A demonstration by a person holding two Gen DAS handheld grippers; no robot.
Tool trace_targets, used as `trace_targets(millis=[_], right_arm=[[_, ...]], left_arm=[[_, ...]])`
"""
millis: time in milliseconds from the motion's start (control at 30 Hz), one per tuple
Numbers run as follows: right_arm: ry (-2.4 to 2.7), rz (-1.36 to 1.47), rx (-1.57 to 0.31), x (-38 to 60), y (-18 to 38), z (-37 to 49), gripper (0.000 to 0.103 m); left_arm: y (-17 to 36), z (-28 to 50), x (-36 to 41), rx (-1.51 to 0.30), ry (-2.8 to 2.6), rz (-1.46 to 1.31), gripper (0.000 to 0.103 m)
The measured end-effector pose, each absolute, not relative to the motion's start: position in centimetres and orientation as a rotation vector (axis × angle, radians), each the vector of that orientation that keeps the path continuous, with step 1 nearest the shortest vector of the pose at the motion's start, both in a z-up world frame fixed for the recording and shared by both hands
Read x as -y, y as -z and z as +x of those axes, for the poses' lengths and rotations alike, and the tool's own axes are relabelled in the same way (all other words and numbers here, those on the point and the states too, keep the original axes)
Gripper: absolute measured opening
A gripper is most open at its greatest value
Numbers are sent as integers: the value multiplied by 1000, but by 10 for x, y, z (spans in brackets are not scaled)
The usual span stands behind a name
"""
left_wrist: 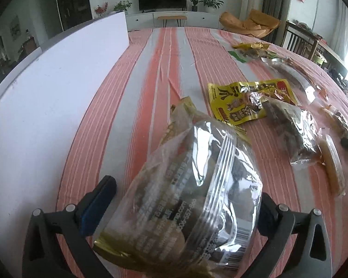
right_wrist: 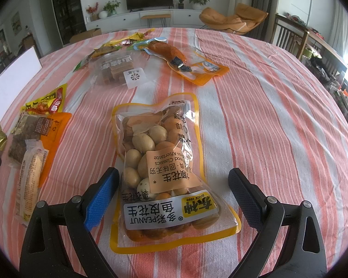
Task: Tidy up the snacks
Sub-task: 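Grasp the gold-topped clear nut bag with the left tool and lift, then carry the nut bag with the left tool into the white box and release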
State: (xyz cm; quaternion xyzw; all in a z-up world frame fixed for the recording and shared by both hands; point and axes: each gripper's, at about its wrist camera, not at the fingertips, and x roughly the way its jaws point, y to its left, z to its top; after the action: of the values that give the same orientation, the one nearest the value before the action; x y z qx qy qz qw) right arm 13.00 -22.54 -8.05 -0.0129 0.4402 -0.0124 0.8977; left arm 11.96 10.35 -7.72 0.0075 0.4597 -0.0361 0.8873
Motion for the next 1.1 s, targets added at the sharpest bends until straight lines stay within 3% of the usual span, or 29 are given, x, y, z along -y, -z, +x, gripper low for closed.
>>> trace_targets(millis=[600,767,933,967,1000,1033,1100], right_arm=[[23,-25,-912,226,81,131,97],[16,-28,-915,226,81,131,98],[-69,-59,-1159,230,73,165,96],[-79,-58,-1181,230,72,170,96],[-94,-62,-1207,230,71,176,94],[-98,-67,-1220,230,72,178,93],[-88,-107,-1229,227,69,179,64]], left_arm=[[78,119,-105,-959,76,19,103],[69,134,-106,-1156,163,104,102],[48,140,-101,-1138,176,200,100],[48,142,-98,-1150,187,209,90],[49,142,-94,-1162,215,210,68],[49,141,-92,-1160,205,216,68],[47,139,-92,-1143,197,207,62]])
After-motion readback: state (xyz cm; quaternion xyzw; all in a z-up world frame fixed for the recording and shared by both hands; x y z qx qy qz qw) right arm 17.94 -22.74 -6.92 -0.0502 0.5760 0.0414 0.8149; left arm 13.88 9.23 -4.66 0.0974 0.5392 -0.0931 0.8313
